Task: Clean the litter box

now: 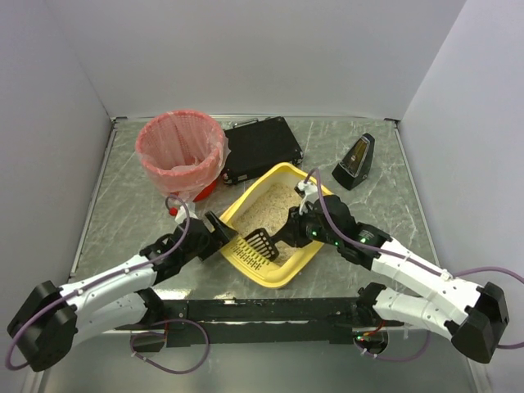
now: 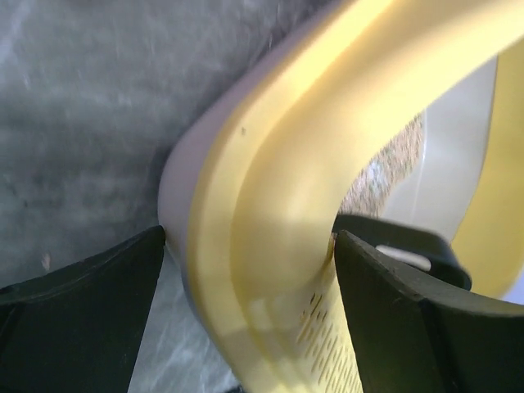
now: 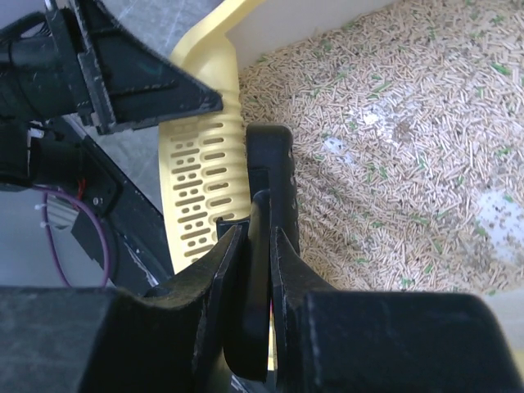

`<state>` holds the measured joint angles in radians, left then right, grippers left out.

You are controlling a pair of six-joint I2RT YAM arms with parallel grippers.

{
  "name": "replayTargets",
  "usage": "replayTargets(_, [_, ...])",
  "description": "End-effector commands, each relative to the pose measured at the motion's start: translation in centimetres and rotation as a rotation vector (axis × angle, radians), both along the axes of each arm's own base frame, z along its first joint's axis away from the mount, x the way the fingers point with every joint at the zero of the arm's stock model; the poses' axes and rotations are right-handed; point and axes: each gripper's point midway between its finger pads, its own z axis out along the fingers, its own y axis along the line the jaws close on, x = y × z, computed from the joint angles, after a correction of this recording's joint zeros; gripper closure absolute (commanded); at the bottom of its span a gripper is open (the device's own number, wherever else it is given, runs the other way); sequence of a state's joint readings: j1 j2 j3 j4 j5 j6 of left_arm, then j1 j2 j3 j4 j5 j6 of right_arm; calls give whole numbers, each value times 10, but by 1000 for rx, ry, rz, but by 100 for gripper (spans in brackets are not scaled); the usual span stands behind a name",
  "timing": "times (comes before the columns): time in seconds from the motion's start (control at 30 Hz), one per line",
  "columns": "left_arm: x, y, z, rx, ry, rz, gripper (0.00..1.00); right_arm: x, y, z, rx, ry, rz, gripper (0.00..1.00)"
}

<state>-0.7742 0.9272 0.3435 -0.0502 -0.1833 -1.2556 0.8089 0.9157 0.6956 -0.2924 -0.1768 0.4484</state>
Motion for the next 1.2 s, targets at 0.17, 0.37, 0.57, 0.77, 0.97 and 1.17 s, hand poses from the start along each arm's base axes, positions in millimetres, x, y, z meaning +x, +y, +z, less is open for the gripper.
replayTargets(0.17, [55,-12,52,8,-176,-45,12,28,34,39,123,-8,-70,100])
replayTargets(0.37, [66,-30,46,10,-161,-113,13,39,41,45,153,4,-149,100])
replayTargets(0.57, [85,-43,50,28,-171,-129,16,63,28,45,70,-82,-268,100])
replayTargets(0.77, [91,-21,43,126,-150,-38,9,88,-27,57,-148,-235,-469,100])
replayTargets(0.97, [79,-13,51,102,-149,-19,6,96,-53,64,-162,-322,-530,100])
replayTargets(1.17, [36,-17,33,97,-57,-19,6,102,-69,80,-196,-347,-538,100])
